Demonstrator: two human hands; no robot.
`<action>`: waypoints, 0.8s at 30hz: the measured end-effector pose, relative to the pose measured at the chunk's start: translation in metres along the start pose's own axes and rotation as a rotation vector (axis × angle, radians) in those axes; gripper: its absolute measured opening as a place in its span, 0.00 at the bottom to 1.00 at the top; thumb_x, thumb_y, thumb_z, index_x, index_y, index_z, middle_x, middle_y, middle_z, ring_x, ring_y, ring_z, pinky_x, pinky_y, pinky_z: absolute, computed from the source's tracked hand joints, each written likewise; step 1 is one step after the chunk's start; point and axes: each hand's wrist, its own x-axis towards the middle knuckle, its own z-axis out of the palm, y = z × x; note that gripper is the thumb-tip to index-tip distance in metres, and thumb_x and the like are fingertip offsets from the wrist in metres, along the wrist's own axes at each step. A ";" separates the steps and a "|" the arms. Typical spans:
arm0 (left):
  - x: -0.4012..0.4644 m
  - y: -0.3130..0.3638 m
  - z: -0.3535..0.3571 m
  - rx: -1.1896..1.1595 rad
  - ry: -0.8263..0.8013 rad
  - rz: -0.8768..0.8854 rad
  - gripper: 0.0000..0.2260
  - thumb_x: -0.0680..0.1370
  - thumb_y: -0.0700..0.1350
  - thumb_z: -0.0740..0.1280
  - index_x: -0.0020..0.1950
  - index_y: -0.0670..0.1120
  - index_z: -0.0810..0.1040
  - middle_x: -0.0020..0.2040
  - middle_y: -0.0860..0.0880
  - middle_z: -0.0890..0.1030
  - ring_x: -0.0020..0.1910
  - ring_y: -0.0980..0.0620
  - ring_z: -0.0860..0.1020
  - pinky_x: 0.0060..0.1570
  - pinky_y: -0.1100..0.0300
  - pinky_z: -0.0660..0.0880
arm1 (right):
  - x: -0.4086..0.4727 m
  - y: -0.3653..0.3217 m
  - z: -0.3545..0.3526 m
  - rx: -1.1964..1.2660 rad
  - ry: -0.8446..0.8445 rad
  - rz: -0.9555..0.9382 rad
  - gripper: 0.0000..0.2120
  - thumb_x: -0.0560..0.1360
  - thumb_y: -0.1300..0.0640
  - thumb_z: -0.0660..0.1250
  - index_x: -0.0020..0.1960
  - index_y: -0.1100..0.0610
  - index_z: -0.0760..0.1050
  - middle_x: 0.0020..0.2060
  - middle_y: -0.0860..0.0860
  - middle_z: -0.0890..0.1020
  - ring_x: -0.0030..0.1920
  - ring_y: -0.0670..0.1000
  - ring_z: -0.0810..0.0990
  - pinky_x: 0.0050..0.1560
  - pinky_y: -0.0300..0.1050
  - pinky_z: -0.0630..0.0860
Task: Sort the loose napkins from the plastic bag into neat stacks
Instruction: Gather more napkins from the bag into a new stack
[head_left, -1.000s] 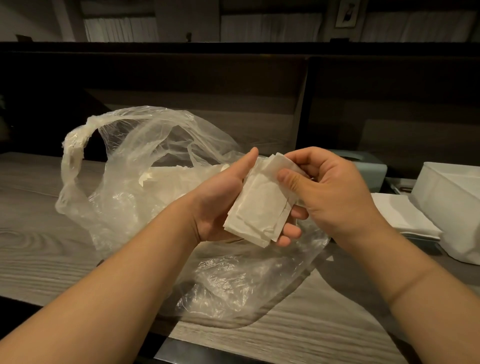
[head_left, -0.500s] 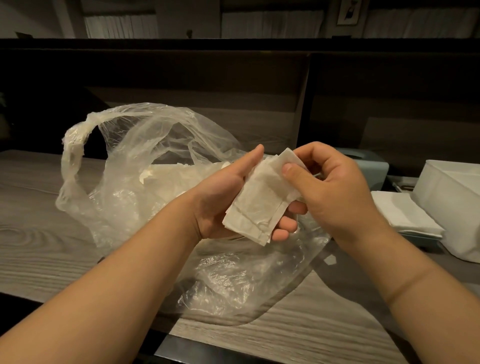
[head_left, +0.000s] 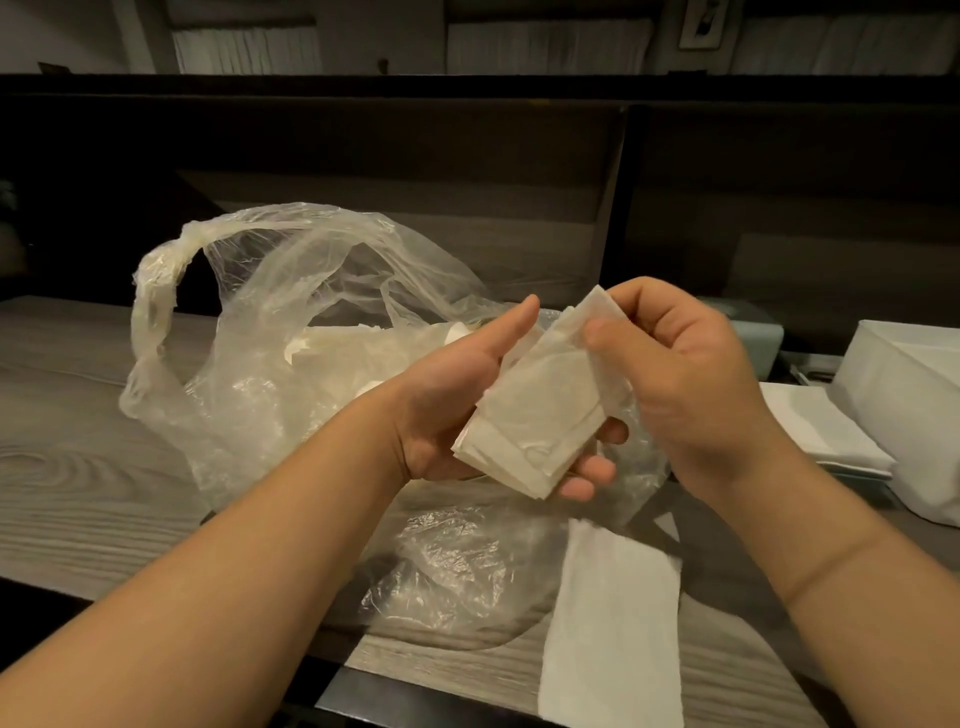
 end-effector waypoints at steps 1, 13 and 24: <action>0.000 0.000 0.000 -0.008 -0.024 -0.005 0.34 0.79 0.70 0.55 0.61 0.43 0.84 0.56 0.38 0.82 0.50 0.40 0.83 0.56 0.46 0.81 | 0.000 0.001 0.000 -0.024 0.015 0.009 0.05 0.81 0.55 0.67 0.50 0.55 0.79 0.40 0.45 0.83 0.41 0.44 0.83 0.36 0.38 0.78; -0.001 0.002 0.007 0.031 0.012 0.015 0.34 0.77 0.70 0.59 0.59 0.42 0.84 0.51 0.37 0.82 0.46 0.39 0.82 0.50 0.45 0.82 | 0.001 0.008 0.002 -0.183 -0.015 0.052 0.03 0.80 0.53 0.69 0.53 0.49 0.81 0.41 0.44 0.83 0.37 0.44 0.82 0.30 0.35 0.75; 0.002 0.003 0.002 -0.144 0.064 0.038 0.32 0.76 0.68 0.63 0.61 0.42 0.83 0.57 0.41 0.84 0.51 0.41 0.84 0.54 0.44 0.81 | 0.003 -0.011 -0.005 0.144 -0.055 0.204 0.12 0.80 0.58 0.64 0.38 0.53 0.79 0.34 0.49 0.79 0.38 0.47 0.79 0.41 0.46 0.75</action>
